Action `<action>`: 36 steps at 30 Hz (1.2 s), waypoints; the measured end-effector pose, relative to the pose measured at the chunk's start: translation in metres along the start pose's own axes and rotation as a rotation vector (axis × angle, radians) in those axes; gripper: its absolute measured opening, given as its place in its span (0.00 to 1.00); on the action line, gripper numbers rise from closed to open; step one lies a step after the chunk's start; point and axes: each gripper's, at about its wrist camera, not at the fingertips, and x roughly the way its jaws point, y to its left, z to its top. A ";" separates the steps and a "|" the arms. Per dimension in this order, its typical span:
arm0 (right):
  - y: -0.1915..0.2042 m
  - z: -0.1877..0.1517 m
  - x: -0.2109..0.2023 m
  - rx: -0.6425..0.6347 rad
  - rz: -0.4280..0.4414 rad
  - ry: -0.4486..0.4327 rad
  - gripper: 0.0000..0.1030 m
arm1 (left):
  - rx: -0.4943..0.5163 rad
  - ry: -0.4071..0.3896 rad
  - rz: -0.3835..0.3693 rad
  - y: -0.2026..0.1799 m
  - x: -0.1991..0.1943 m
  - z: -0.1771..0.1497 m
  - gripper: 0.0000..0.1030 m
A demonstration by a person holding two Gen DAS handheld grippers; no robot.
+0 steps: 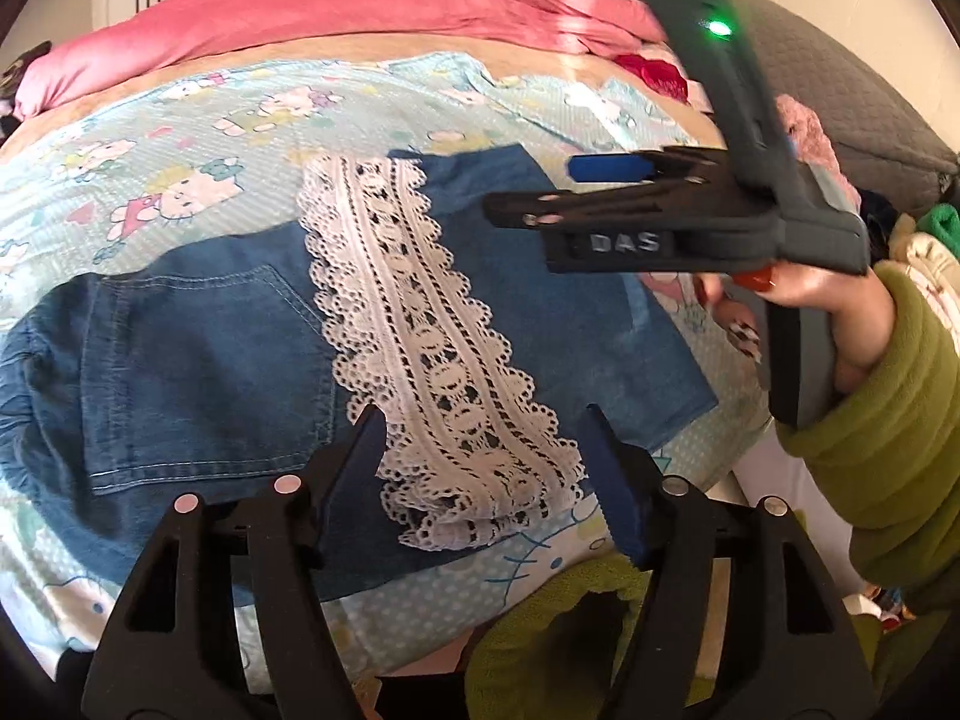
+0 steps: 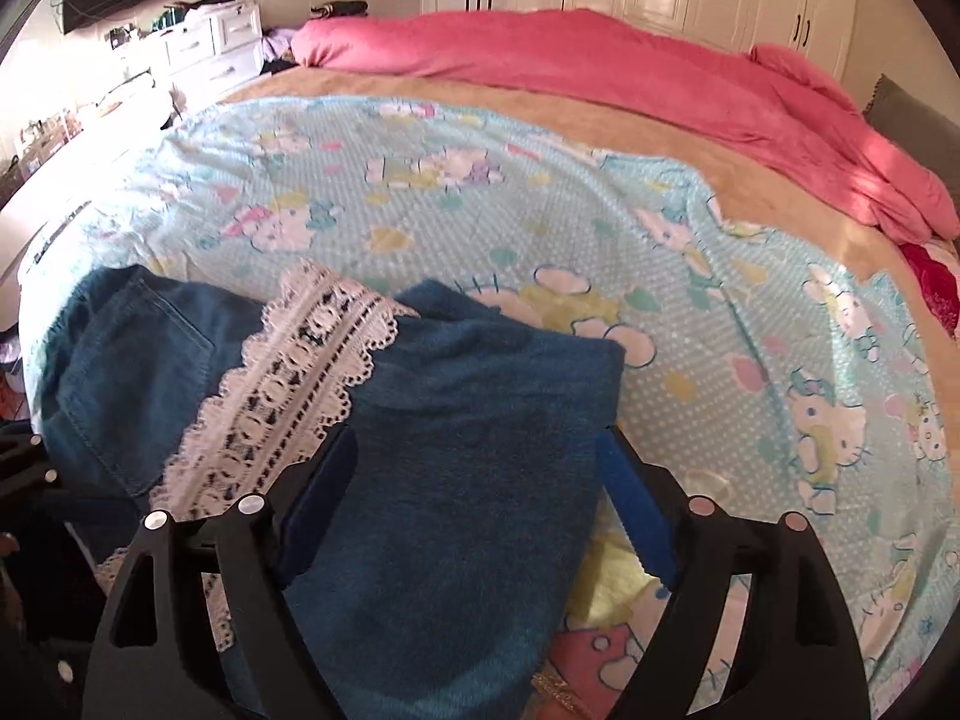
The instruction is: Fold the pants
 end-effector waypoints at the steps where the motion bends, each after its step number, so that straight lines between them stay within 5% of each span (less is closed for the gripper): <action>1: -0.001 0.000 -0.003 0.004 0.000 -0.006 0.85 | -0.003 -0.005 0.005 0.001 -0.002 0.000 0.59; 15: -0.014 0.002 -0.042 0.046 -0.024 -0.076 0.89 | -0.015 -0.060 0.065 0.003 -0.025 0.005 0.89; 36: 0.037 0.039 -0.072 -0.041 0.036 -0.155 0.96 | -0.085 -0.147 0.186 0.032 -0.072 -0.003 0.91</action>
